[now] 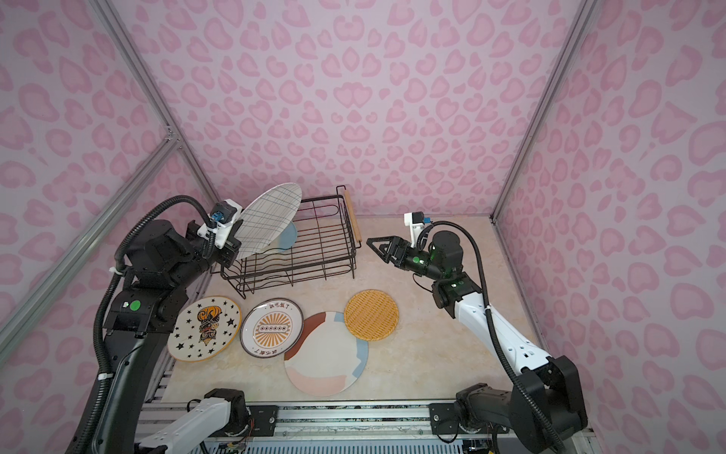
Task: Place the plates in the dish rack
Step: 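Carry the plate over the rack with the left gripper while the right releases, then lower the plaid plate upright into the rack beside the cream-and-blue plate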
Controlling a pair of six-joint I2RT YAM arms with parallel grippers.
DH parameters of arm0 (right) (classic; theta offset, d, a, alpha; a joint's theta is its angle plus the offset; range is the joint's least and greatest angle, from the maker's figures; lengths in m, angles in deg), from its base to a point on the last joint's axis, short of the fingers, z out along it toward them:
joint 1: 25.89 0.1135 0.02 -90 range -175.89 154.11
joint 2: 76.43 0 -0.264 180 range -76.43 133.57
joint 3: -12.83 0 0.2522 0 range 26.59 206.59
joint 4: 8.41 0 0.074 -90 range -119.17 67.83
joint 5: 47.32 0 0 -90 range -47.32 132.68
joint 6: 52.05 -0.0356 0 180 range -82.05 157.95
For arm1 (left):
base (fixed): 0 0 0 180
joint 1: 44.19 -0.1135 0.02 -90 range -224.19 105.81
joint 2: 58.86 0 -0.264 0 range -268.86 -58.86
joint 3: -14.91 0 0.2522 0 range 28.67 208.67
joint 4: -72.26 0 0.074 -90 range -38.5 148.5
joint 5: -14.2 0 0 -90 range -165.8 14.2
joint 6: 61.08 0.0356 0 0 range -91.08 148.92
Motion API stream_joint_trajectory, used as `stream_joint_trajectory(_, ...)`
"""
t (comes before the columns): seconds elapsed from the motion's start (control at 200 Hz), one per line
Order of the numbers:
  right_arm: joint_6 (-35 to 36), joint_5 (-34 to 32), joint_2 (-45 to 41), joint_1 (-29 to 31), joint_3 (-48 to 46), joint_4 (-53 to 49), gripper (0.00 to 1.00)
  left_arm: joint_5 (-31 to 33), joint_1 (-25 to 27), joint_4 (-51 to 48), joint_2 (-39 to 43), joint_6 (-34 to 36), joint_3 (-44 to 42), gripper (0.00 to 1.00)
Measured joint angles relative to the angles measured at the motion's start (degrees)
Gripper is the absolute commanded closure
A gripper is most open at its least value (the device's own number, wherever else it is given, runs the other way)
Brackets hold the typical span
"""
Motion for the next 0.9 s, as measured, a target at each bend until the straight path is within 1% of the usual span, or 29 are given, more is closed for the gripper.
stream_joint_trajectory(0.16, 1.0, -0.1, 1.1, 1.6, 2.8, -3.5, 0.03, -0.1, 0.0, -6.4, -3.6, 9.0, 2.4, 0.96)
stream_joint_trajectory(0.36, 3.6, -1.5, 1.2, 3.7, 3.8, -6.9, 0.03, 0.6, 0.1, -12.6, -8.8, 17.9, 5.7, 0.96)
stream_joint_trajectory(0.56, 7.9, -3.0, 1.9, 7.8, 5.4, -12.1, 0.03, 2.9, 0.0, -14.3, -13.7, 24.6, 7.1, 0.96)
stream_joint_trajectory(0.685, 9.1, -3.7, 2.5, 8.4, 6.1, -13.7, 0.03, 3.4, -0.5, -14.7, -16.8, 28.4, 8.3, 0.96)
stream_joint_trajectory(0.9, 10.1, -4.2, 3.0, 8.6, 6.2, -15.5, 0.03, 3.4, -3.0, -14.7, -22.3, 34.0, 10.2, 0.96)
